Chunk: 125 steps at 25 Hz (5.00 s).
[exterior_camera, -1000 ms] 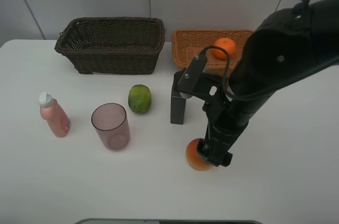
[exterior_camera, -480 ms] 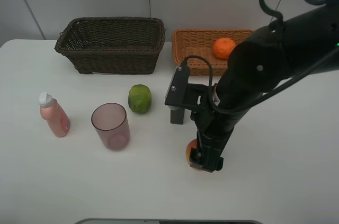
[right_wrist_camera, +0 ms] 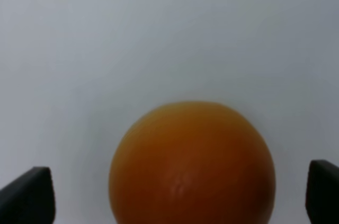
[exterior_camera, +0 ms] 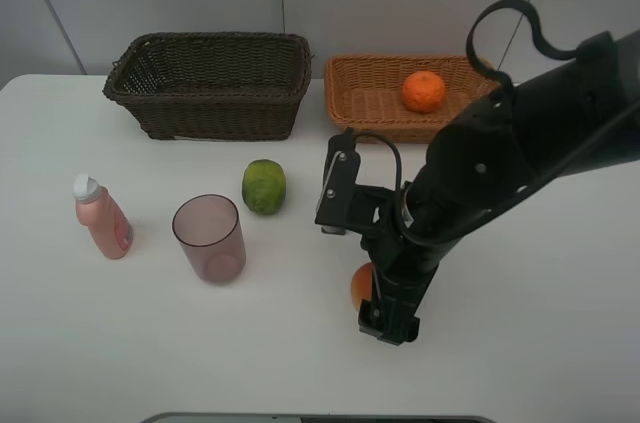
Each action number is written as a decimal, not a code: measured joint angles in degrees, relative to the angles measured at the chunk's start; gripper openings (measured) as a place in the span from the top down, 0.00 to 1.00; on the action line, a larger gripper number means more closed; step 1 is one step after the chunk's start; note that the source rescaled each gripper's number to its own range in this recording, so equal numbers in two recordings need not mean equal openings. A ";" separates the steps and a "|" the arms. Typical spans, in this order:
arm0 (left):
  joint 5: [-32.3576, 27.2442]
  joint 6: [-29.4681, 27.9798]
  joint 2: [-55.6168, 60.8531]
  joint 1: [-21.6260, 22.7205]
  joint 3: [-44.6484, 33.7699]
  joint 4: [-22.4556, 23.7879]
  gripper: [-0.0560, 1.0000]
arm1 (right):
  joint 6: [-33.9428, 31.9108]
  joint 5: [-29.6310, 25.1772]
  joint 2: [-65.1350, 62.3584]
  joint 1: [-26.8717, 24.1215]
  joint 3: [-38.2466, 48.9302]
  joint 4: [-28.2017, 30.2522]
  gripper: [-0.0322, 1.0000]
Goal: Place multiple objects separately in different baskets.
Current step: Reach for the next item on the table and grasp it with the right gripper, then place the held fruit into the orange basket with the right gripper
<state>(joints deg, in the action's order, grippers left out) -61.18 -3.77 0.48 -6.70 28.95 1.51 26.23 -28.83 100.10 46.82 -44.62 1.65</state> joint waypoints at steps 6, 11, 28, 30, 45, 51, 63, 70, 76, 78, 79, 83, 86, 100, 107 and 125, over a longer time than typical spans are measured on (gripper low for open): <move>0.00 0.00 0.00 0.00 0.00 0.00 0.01 | 0.06 1.93 0.00 0.00 0.61 0.00 0.00; 0.00 0.00 0.00 0.00 0.00 0.00 0.01 | 0.06 2.80 2.04 0.00 0.61 -0.11 0.00; 0.00 0.00 0.00 0.00 0.00 0.00 0.01 | 0.17 4.41 4.67 0.00 0.61 -0.82 0.11; 0.00 0.00 0.00 0.00 0.00 0.00 0.01 | 0.17 4.37 4.67 0.00 0.61 -0.82 0.34; 0.00 0.00 0.00 0.00 0.00 0.00 0.01 | 0.17 4.26 4.67 0.00 0.61 -0.88 0.63; 0.00 0.00 0.00 0.00 0.00 0.00 0.01 | 0.17 4.26 4.67 0.00 0.61 -0.88 0.63; 0.00 0.00 0.00 0.00 0.00 0.00 0.01 | 0.03 3.15 3.24 0.00 0.61 -1.65 0.63; 0.00 0.00 0.00 0.00 0.00 0.00 0.01 | 0.03 -0.38 -2.11 0.00 0.61 -1.65 0.63; 0.00 0.00 0.00 0.00 0.00 0.00 0.01 | 0.03 -3.81 -7.25 0.00 0.61 -1.65 0.63; 0.00 0.00 0.00 0.00 0.00 0.00 0.01 | 0.03 -5.48 -9.21 0.00 0.61 -1.65 0.63; 0.00 0.00 0.00 0.00 0.00 0.00 0.01 | 0.03 -6.31 -9.99 0.00 0.61 -1.65 0.63; 0.00 0.00 0.00 0.00 0.00 0.00 0.01 | 0.03 -10.17 -12.88 -1.00 0.20 -2.73 0.63; 0.00 0.00 0.00 0.00 0.00 0.00 0.01 | 0.03 -13.37 -13.52 -3.40 -2.09 -3.57 0.63; 0.00 0.00 0.00 0.00 0.00 0.00 0.01 | 0.03 -18.06 -9.14 -21.11 -19.05 -3.60 0.63; 0.02 0.00 0.00 0.00 0.00 0.00 0.01 | 0.03 -18.06 -0.09 -28.44 -29.08 -3.83 0.63; 0.02 0.00 0.00 0.00 0.00 0.00 0.01 | -18.54 -11.56 15.60 -39.84 -43.76 -5.23 0.63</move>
<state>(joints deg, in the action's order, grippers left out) -61.16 -3.77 0.48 -6.70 28.95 1.51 7.69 -40.39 115.70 6.98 -88.38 -3.58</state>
